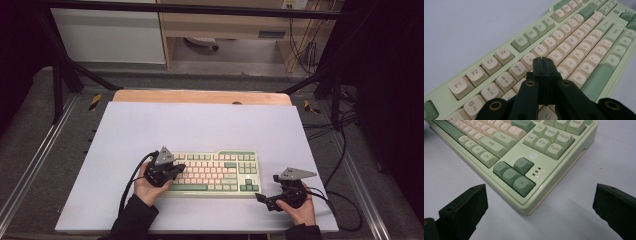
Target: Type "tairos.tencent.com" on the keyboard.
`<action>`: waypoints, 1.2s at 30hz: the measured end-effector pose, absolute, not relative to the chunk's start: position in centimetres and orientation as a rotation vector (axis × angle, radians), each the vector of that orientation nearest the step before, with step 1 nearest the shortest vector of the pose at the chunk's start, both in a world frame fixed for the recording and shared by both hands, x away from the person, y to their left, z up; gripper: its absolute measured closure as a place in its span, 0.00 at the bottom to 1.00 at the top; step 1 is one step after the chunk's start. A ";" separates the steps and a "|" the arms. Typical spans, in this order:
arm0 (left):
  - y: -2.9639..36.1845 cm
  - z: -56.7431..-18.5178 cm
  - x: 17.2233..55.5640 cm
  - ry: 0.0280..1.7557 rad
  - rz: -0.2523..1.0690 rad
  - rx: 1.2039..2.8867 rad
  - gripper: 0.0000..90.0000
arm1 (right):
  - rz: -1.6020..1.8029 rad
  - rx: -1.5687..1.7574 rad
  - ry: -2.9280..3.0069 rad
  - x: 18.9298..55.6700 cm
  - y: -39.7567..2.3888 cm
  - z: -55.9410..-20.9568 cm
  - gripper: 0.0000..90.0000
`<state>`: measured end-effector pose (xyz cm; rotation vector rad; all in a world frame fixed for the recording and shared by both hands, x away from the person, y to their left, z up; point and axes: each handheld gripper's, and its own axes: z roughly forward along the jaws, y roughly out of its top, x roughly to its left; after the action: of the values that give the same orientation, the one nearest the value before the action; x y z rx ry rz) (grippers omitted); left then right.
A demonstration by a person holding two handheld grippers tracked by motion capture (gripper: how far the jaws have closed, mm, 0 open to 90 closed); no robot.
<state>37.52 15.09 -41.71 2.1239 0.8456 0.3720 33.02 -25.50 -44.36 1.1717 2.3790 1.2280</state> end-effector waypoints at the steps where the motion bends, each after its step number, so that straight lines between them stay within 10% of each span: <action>1: 15.1 -41.6 37.4 0.843 0.375 2.124 1.00 | 1.228 1.172 2.379 33.0 -25.5 -44.4 0.00; 36: 20.9 -41.9 35.7 0.934 0.389 2.099 1.00 | 1.232 1.182 2.383 33.0 -25.4 -44.4 0.00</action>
<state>35.74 20.86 -41.86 2.0988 0.9335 0.3894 32.96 -25.41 -44.40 1.1822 2.3826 1.2318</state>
